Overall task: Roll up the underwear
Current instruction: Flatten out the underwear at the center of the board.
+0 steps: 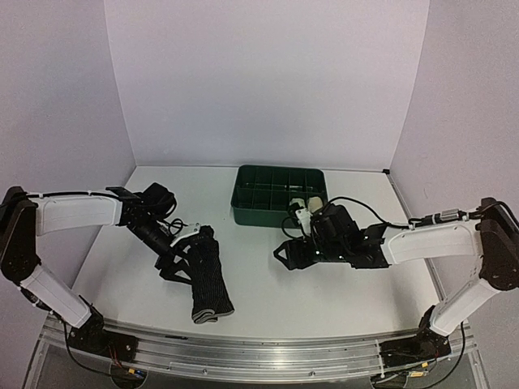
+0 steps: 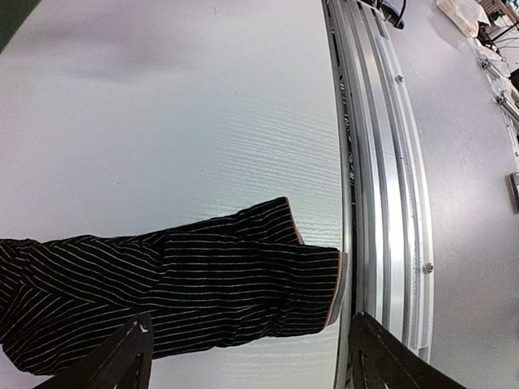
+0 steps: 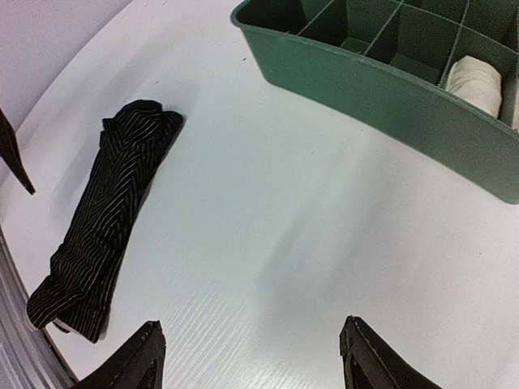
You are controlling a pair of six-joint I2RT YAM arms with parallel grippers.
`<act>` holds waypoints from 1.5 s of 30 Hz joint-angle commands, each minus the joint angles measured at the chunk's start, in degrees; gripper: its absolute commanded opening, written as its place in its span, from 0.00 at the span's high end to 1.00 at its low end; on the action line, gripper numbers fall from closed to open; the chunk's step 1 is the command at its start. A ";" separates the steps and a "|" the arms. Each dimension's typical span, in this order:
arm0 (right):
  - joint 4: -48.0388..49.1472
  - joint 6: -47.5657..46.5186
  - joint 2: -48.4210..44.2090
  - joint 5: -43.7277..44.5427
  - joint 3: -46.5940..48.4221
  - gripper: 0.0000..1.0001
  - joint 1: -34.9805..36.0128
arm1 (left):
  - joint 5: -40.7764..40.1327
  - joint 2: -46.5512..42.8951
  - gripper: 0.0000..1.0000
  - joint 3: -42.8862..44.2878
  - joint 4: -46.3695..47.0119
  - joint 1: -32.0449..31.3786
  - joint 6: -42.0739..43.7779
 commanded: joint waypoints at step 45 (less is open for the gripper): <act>10.14 -37.69 24.48 -10.33 12.36 0.38 20.23 | -14.94 -0.64 1.00 -3.43 9.95 -12.05 -18.37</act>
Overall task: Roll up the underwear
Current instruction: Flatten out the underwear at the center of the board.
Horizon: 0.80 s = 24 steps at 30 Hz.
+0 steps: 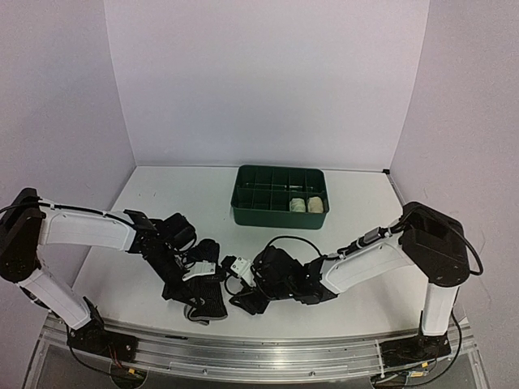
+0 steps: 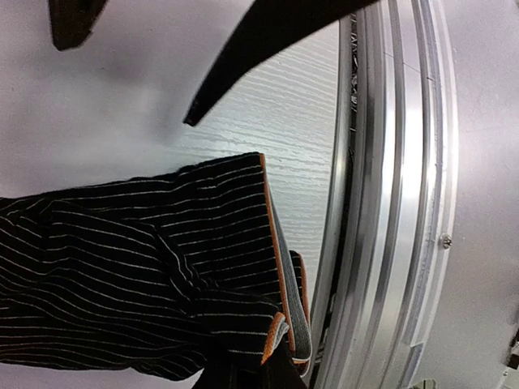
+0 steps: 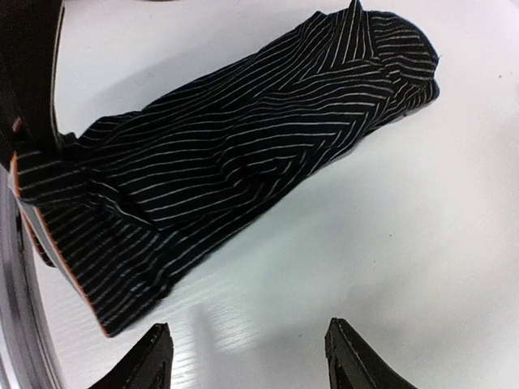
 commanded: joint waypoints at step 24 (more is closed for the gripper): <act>3.82 -14.13 -16.84 11.12 -13.44 0.44 9.24 | 2.50 -2.15 1.00 5.83 3.82 5.89 -6.53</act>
